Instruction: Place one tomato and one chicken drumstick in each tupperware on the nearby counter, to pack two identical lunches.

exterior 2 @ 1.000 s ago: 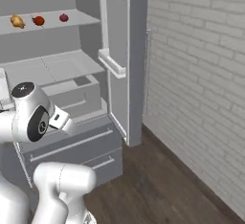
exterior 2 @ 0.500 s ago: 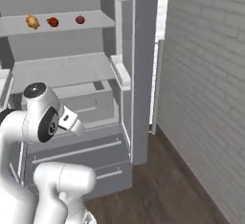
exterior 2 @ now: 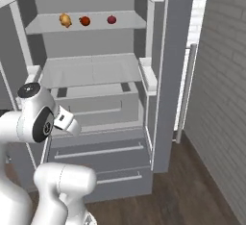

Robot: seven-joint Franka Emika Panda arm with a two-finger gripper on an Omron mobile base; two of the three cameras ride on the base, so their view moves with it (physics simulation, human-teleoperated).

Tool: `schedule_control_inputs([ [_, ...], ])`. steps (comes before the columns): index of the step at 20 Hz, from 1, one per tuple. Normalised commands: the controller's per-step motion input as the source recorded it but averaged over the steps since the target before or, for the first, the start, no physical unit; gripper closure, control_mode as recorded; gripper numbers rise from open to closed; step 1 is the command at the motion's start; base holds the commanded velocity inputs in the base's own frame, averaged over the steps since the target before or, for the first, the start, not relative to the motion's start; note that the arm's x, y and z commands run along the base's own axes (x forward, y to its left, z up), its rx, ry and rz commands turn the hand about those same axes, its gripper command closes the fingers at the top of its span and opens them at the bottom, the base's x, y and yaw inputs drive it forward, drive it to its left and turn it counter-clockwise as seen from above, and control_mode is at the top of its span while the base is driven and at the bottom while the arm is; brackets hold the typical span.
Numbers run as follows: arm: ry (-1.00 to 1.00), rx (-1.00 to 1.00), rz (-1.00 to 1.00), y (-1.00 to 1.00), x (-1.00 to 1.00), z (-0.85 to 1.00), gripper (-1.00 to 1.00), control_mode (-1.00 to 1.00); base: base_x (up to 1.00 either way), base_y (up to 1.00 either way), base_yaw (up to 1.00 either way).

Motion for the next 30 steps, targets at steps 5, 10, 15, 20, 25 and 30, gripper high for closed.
schedule_control_inputs([
  [5, 0.0, 0.0, 0.0, 0.0, 0.0, 0.0, -1.0, 1.0, 0.29, -0.45, 0.15],
  [10, 0.0, 0.0, 0.0, 0.0, 0.0, 0.0, -1.0, 1.0, 0.52, -0.03, 0.18],
  [15, 0.0, 0.0, 0.0, 0.0, 0.0, 0.0, -1.0, 1.0, 0.9, 0.0, 0.19],
  [20, 0.0, 0.0, 0.0, 0.0, 0.0, 0.0, -1.0, 1.0, 0.74, -0.2, 0.26],
  [25, 0.0, 0.0, 0.0, 0.0, 0.0, 0.0, -1.0, 1.0, 0.36, -0.62, 0.33],
  [30, 0.0, 0.0, 0.0, 0.0, 0.0, 0.0, -1.0, 1.0, 0.3, -0.06, 0.06],
])
